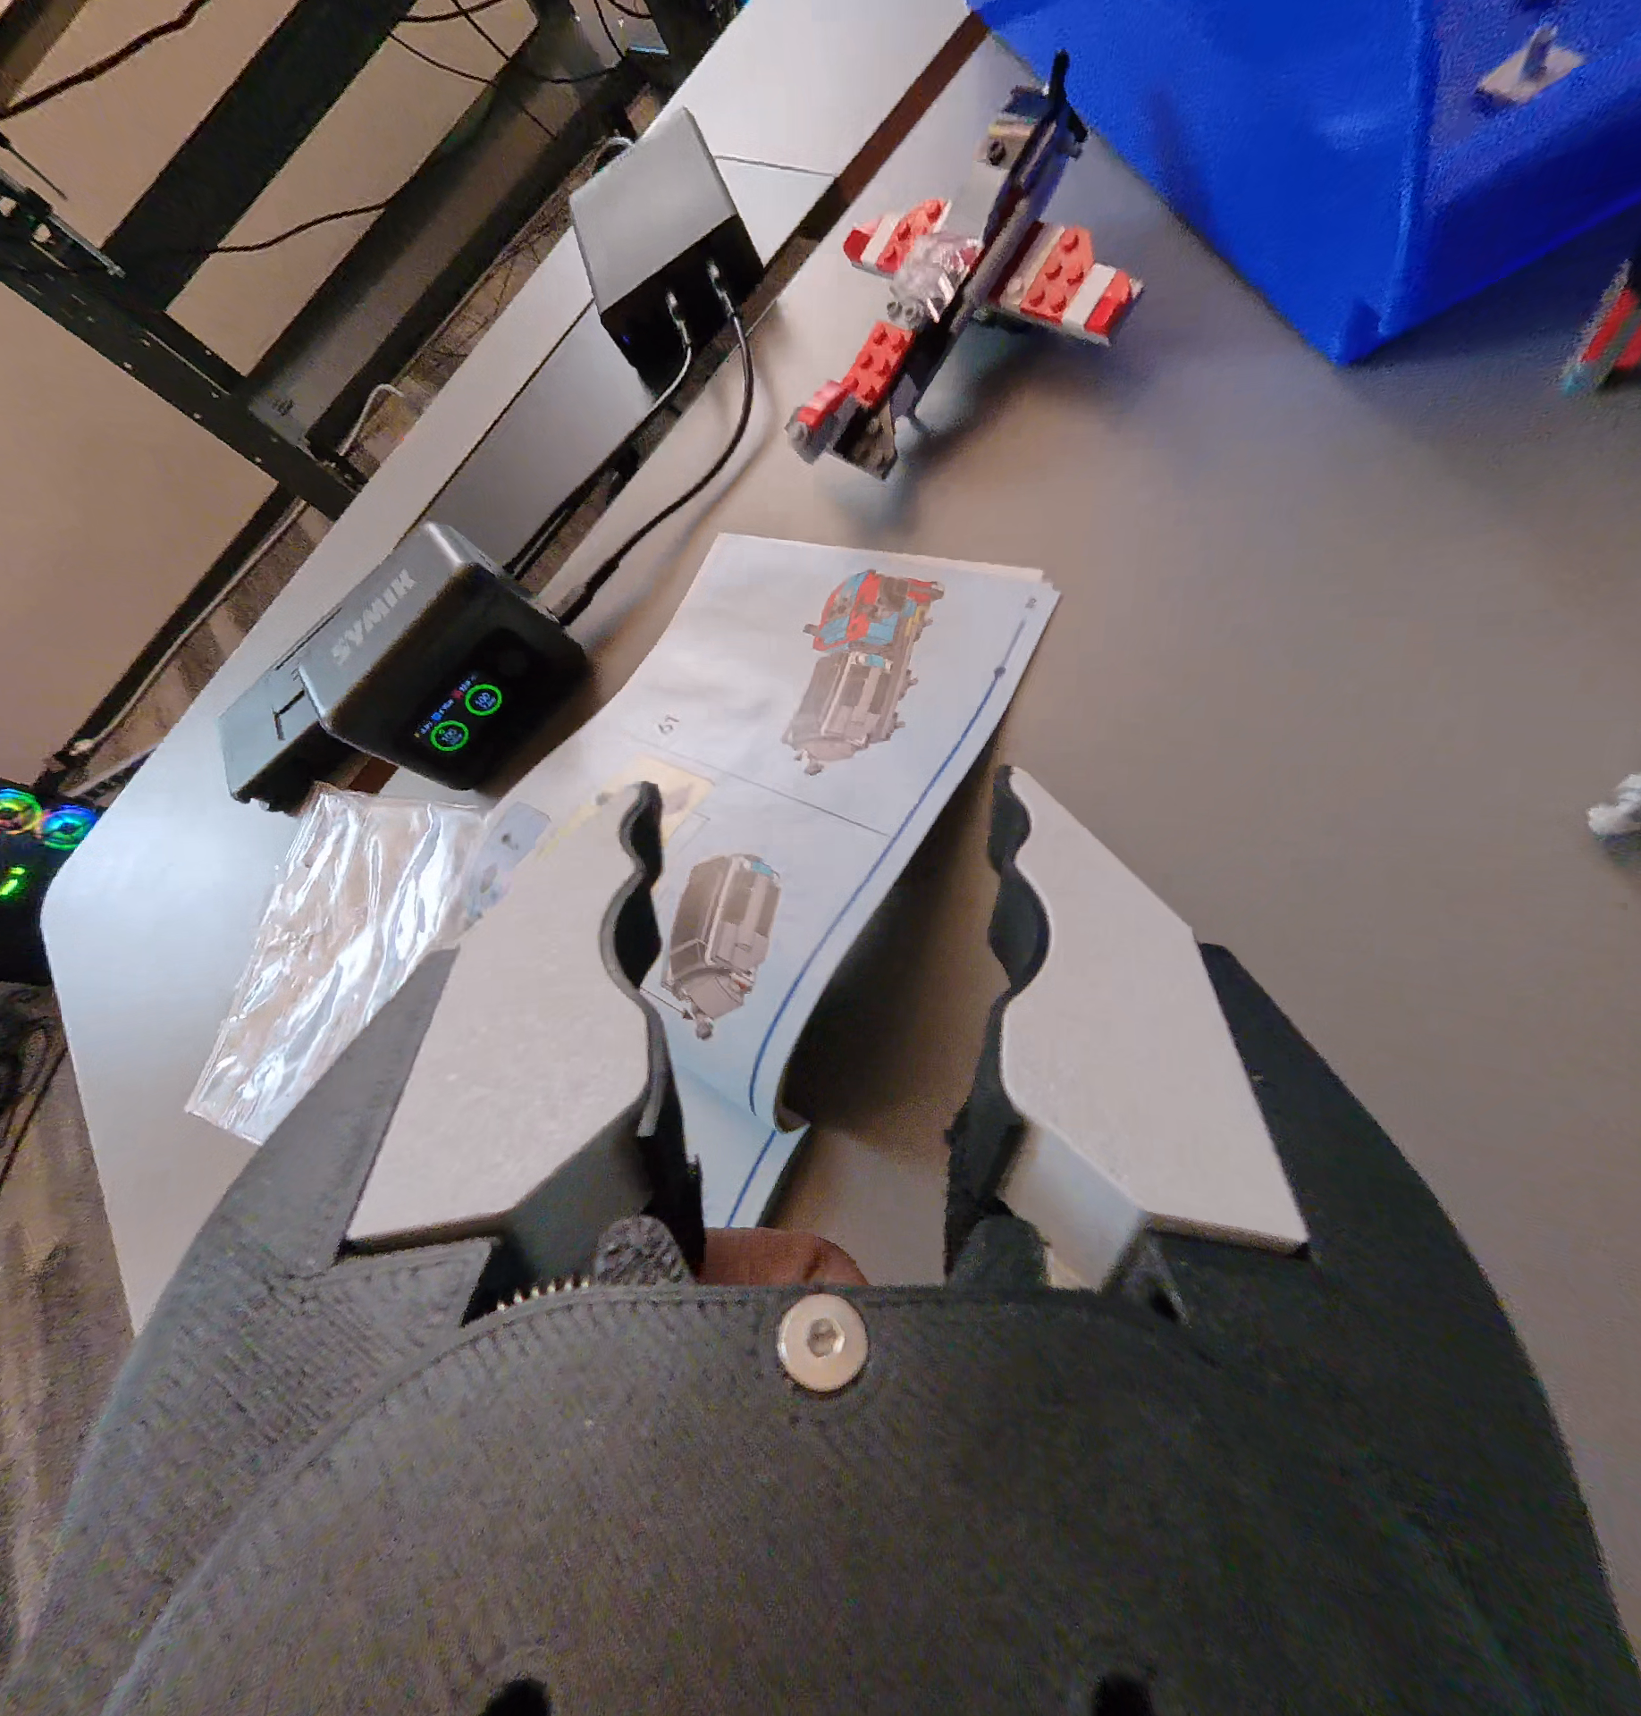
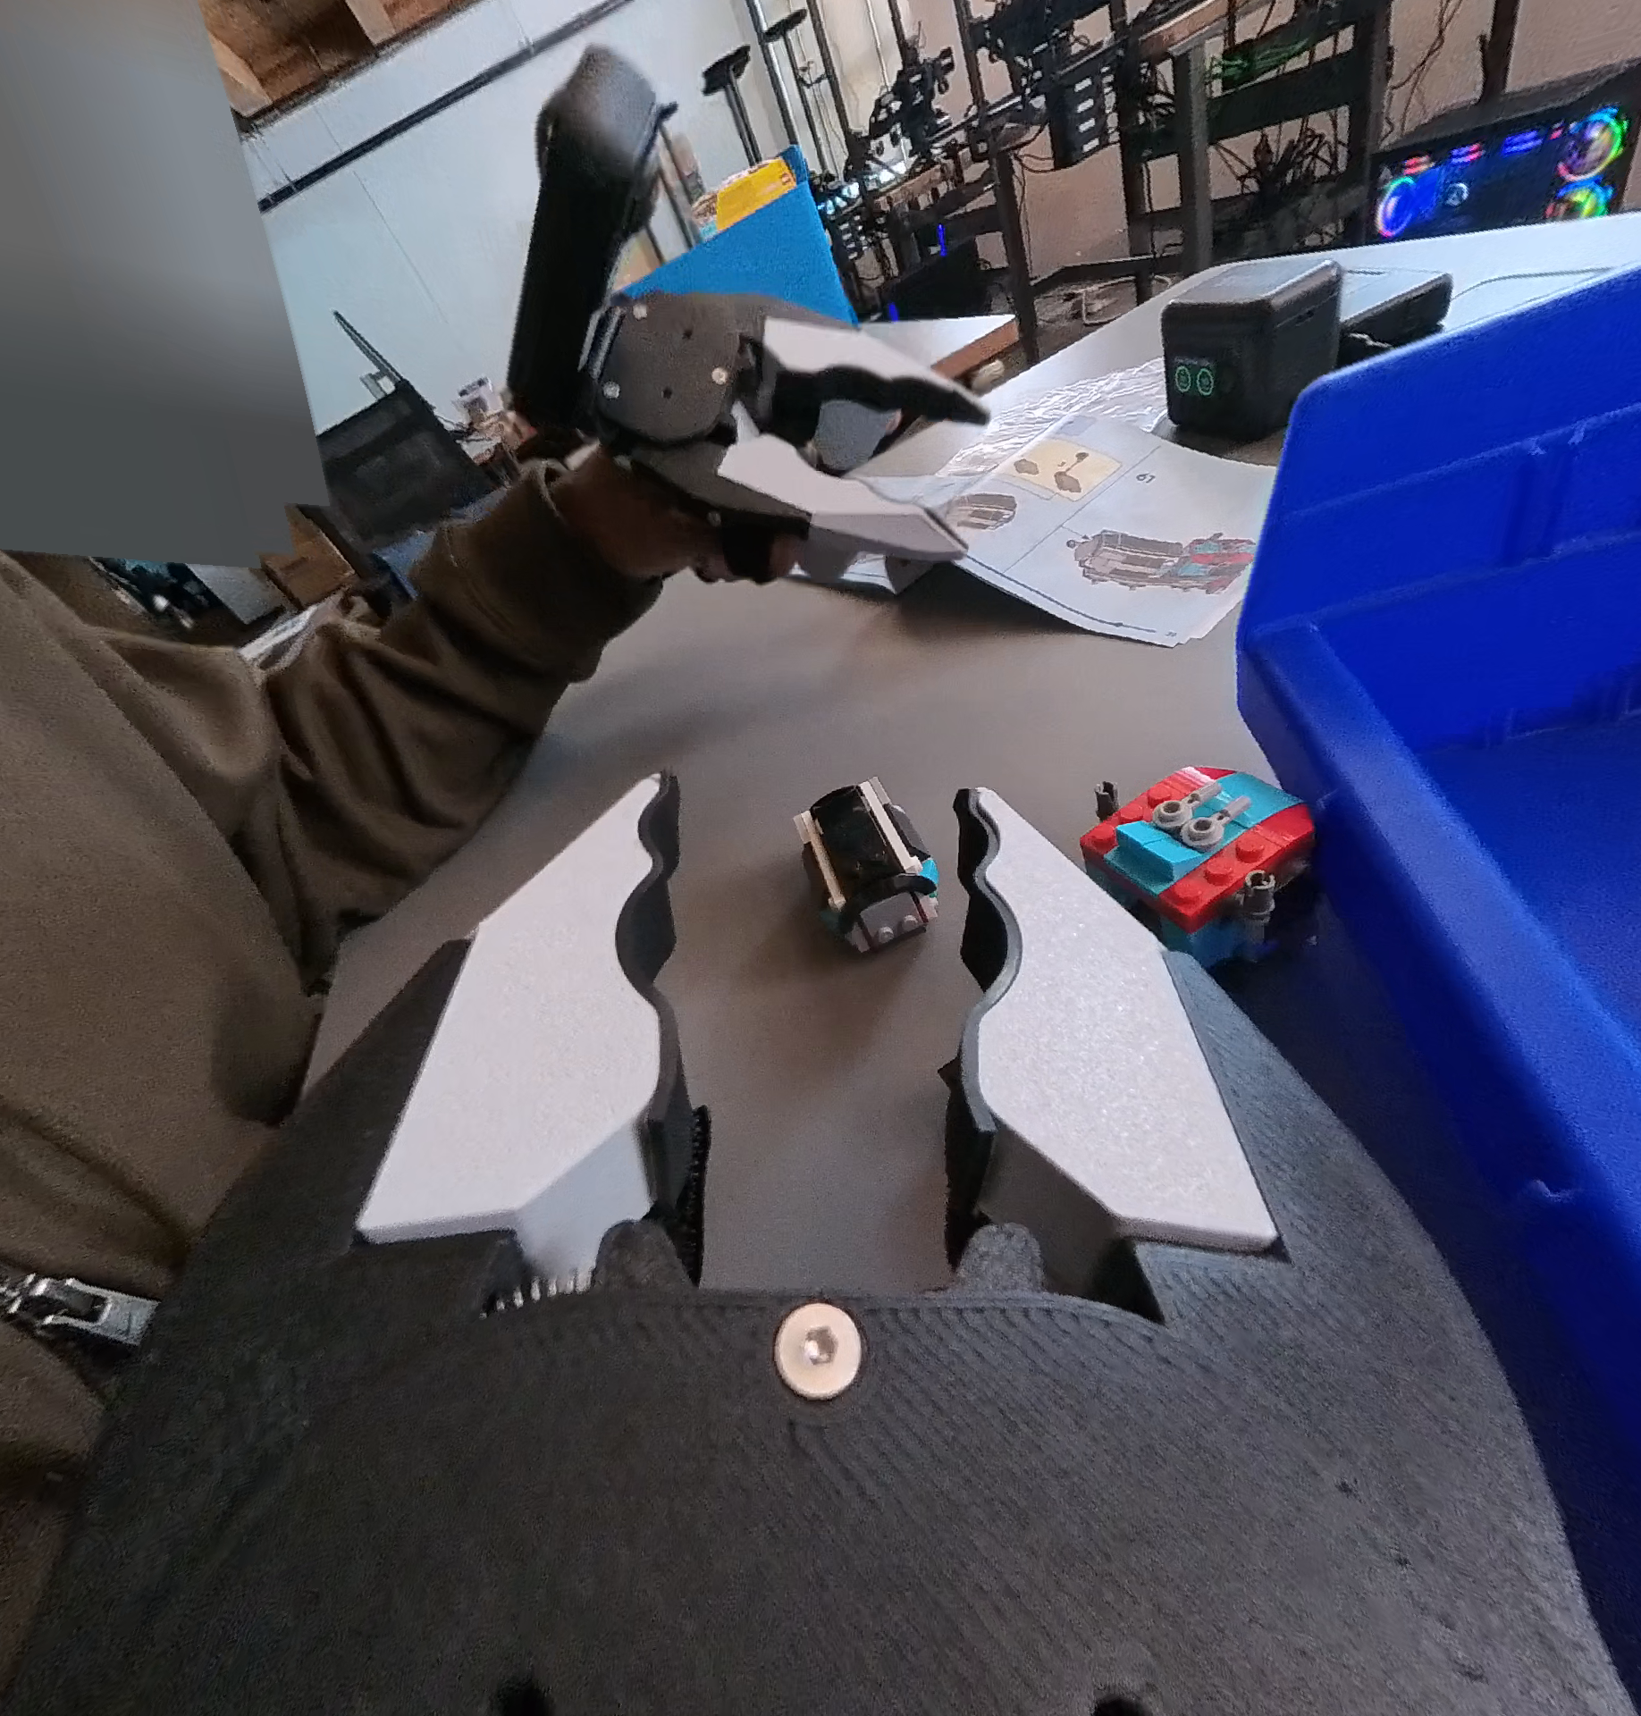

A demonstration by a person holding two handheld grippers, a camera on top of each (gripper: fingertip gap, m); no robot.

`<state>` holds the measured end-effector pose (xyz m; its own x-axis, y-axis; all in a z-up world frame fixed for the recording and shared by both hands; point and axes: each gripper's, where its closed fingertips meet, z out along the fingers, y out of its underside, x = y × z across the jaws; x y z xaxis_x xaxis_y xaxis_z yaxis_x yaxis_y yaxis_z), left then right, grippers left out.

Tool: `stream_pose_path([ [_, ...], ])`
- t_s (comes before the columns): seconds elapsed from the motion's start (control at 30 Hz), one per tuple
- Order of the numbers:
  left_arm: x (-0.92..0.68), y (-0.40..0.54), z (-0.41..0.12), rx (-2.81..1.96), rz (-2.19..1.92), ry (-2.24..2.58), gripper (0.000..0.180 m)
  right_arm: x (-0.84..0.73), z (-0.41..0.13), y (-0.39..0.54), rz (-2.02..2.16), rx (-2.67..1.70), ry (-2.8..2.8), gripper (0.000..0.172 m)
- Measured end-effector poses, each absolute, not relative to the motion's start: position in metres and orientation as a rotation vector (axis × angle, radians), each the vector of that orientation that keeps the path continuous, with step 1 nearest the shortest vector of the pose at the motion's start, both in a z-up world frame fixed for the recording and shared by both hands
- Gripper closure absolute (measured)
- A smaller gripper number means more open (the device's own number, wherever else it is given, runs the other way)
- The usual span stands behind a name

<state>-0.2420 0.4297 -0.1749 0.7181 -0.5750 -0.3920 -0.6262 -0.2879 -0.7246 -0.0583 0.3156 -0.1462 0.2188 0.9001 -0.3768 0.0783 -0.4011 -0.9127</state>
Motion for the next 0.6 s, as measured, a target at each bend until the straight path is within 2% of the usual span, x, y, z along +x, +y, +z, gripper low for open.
stream_pose_path([
  [0.3,-0.247,0.418,-0.197,-1.99,0.153,0.972,0.138,-0.058,-0.147,0.316,1.29,-1.687,-0.922,0.114],
  [0.6,-0.253,0.421,-0.205,-1.992,0.247,1.003,0.143,-0.057,-0.147,0.316,1.316,-1.692,-0.912,0.115],
])
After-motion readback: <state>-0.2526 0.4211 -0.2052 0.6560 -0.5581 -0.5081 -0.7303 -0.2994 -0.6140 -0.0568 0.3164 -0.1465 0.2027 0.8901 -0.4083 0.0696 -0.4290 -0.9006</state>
